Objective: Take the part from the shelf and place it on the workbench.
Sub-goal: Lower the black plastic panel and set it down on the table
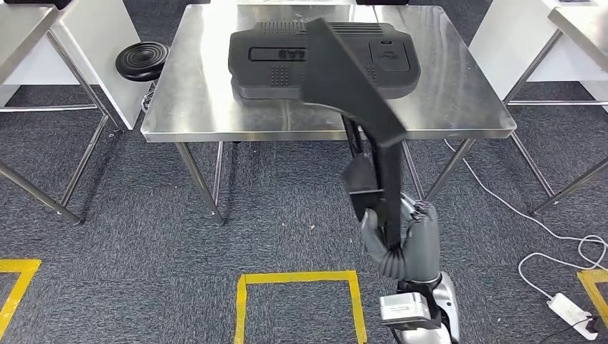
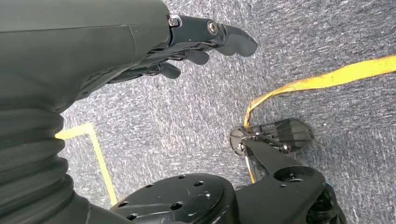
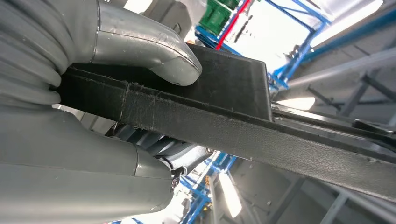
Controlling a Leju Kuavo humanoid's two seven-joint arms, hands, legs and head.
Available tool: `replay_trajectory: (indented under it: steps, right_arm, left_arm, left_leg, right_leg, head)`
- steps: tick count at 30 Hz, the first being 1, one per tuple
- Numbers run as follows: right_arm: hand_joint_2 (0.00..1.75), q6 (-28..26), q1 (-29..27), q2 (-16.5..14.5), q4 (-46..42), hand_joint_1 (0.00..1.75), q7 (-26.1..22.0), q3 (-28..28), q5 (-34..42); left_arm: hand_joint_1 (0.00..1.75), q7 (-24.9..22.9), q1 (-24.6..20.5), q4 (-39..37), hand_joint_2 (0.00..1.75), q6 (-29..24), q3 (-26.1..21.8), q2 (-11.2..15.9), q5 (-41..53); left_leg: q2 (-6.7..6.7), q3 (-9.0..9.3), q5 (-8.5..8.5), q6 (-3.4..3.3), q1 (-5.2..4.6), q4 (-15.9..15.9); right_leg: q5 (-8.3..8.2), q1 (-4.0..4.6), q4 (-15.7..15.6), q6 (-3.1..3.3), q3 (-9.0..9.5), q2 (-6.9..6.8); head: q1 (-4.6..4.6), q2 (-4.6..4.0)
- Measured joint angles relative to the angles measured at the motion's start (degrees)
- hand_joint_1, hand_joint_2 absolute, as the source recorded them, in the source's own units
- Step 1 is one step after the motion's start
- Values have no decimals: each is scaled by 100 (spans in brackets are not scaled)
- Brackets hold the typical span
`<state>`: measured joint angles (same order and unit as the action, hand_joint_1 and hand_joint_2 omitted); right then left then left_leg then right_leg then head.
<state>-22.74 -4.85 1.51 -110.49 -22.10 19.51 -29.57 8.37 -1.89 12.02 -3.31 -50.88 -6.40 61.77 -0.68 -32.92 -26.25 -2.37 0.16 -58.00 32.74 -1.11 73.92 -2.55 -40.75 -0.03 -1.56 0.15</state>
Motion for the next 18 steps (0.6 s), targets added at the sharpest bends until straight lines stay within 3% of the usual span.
replay_trajectory:
  steps: [1, 2, 4, 6, 7, 10, 12, 14, 15, 16, 18]
  right_arm:
    - [175, -30, 60, -1, 51, 175, 49, 37, -84]
    - [175, -62, 127, -2, 100, 175, 102, 75, -172]
    - [175, -119, 279, -5, 187, 175, 185, 153, -305]
    - [175, -157, 411, -11, 266, 175, 253, 227, -385]
    - [175, -171, 450, -14, 300, 175, 281, 257, -410]
    - [175, -195, 490, -28, 364, 175, 336, 299, -453]
    - [175, -221, 517, -45, 397, 175, 363, 314, -508]
    - [175, -265, 530, -56, 437, 175, 415, 334, -653]
    - [175, -285, 530, -58, 459, 175, 445, 343, -733]
    - [175, -305, 529, -60, 480, 175, 473, 347, -804]
    - [175, -354, 530, -63, 519, 175, 533, 353, -945]
  left_arm:
    - [0, -8, -3, 0, 175, 13, -3, 1, 6]
    - [0, -18, -3, 0, 175, 24, -6, 2, 20]
    - [0, -33, -7, -1, 175, 40, -12, 4, 49]
    - [0, -36, -19, -2, 175, 51, -20, 7, 67]
    - [0, -36, -25, -2, 175, 54, -25, 9, 73]
    - [0, -30, -26, 6, 175, 54, -30, 38, 87]
    - [0, -26, -23, 9, 175, 54, -32, 50, 98]
    - [0, -17, -19, 9, 175, 54, -34, 50, 111]
    - [0, -9, -17, 9, 175, 55, -34, 53, 116]
    - [0, -1, -16, 9, 175, 55, -35, 57, 119]
    - [0, 7, -9, 7, 175, 57, -36, 69, 128]
  left_leg:
    - [-12, 39, -33, -4, -9, 0]
    - [-24, 91, -71, 1, -14, 0]
    - [-46, 181, -160, 29, -38, -12]
    - [-64, 227, -242, 74, -71, -16]
    - [-67, 243, -274, 99, -85, -14]
    - [-47, 215, -404, 188, -61, -155]
    - [-25, -76, -630, 259, -24, -732]
    - [-16, -535, -837, 323, 27, -1456]
    - [-10, -694, -804, 350, 54, -1623]
    - [1, -750, -644, 376, 81, -1578]
    - [35, -574, -98, 434, 136, -961]
  right_leg:
    - [-108, 3, -19, -37, -70, 0]
    - [-307, 8, -283, -83, -10, -1]
    - [-747, 37, -1102, -133, 293, 0]
    - [-928, 68, -1556, -65, 486, 0]
    - [-923, 83, -1605, -12, 516, 1]
    - [-867, 14, -1636, 114, 601, 1]
    - [-801, -21, -1655, 200, 704, -4]
    - [-713, -25, -1654, 236, 807, -5]
    - [-661, -33, -1654, 225, 870, -2]
    - [-605, -47, -1653, 204, 947, 3]
    - [-473, -80, -1653, 137, 1110, 9]
  head:
    - [1, 0]
    - [2, 0]
    - [5, 0]
    - [-4, 0]
    - [-9, 0]
    - [-25, 0]
    - [-38, 0]
    - [-41, 0]
    - [-41, 0]
    - [-41, 0]
    - [-43, 0]
